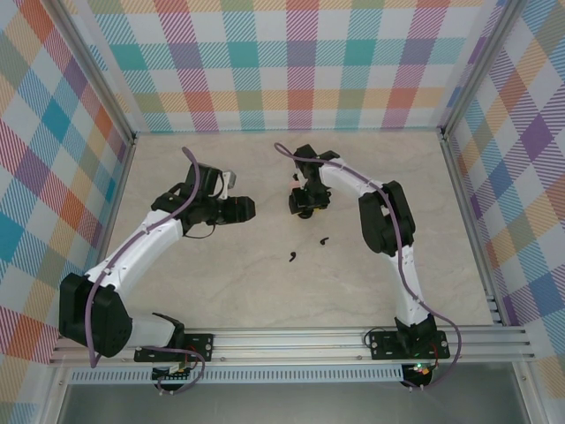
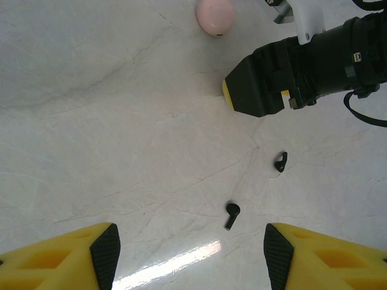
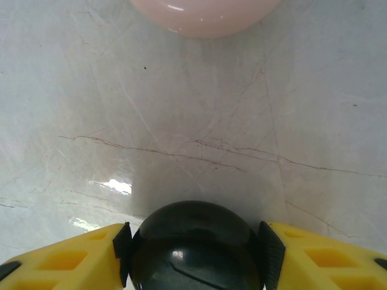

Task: Insert wireless bluetooth earbuds into charging case

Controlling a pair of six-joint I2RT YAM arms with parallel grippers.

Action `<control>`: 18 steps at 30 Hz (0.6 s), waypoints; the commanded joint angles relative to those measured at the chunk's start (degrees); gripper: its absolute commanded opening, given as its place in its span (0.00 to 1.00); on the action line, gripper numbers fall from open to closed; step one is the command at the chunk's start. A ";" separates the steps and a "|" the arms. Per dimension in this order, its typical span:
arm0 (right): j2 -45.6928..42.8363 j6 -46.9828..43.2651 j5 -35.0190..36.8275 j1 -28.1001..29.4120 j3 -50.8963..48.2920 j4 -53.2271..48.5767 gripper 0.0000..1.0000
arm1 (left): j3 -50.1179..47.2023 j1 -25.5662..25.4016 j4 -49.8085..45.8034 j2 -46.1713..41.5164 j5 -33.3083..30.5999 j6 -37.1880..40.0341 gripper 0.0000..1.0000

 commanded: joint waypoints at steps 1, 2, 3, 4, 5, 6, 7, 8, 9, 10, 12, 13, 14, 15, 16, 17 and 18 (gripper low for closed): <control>-1.11 1.35 -4.14 0.84 -0.76 -0.03 0.61 | -1.49 -0.34 2.24 0.90 1.71 -1.58 0.65; -1.49 1.28 -4.37 0.85 -0.92 0.06 0.62 | -1.80 -0.35 2.96 1.02 1.93 -2.04 0.65; -2.12 1.32 -4.67 0.74 -1.28 0.33 0.64 | -2.17 -0.35 3.83 1.23 1.70 -2.89 0.65; -2.99 1.58 -5.02 0.55 -1.80 0.88 0.65 | -2.51 -0.34 4.60 1.44 1.05 -3.73 0.65; -3.80 1.72 -5.56 0.36 -2.45 1.47 0.66 | -2.79 -0.35 5.34 1.70 0.72 -4.23 0.65; -4.96 2.15 -6.17 0.02 -3.27 2.12 0.66 | -2.92 -0.32 5.91 2.07 0.01 -4.88 0.65; -6.10 2.48 -6.99 -0.38 -4.24 2.98 0.67 | -2.94 -0.35 6.49 2.65 -0.68 -5.45 0.65; -7.17 2.78 -7.70 -0.73 -5.16 3.66 0.67 | -2.77 -0.35 6.86 3.21 -0.97 -6.00 0.65; -8.65 3.14 -8.48 -1.27 -6.40 4.58 0.67 | -2.36 -0.33 6.95 4.17 -1.04 -6.83 0.65; -10.16 3.47 -9.20 -1.79 -7.80 5.56 0.67 | -1.71 -0.29 7.18 5.51 -0.75 -7.22 0.65; -12.96 4.18 -10.48 -2.93 -10.64 7.00 0.67 | -1.39 -0.33 9.85 7.65 2.01 -7.32 0.65; -14.38 4.59 -11.13 -3.67 -12.17 7.84 0.67 | -1.12 -0.35 10.96 8.88 2.88 -7.42 0.65; -15.50 4.94 -11.77 -4.25 -13.60 8.41 0.67 | -0.72 -0.35 11.49 9.93 2.97 -7.55 0.65; -16.75 5.33 -12.39 -4.90 -15.16 9.03 0.67 | 0.02 -0.34 11.88 11.45 2.93 -7.52 0.65; -17.83 5.65 -13.02 -5.42 -16.56 9.59 0.66 | 1.07 -0.35 11.71 13.04 3.05 -7.12 0.64; -18.70 5.90 -13.61 -5.85 -17.78 9.96 0.66 | 2.17 -0.35 11.55 14.49 3.60 -6.65 0.64; -19.63 5.99 -14.42 -6.21 -19.19 10.57 0.65 | 3.64 -0.35 11.38 16.35 4.25 -5.86 0.64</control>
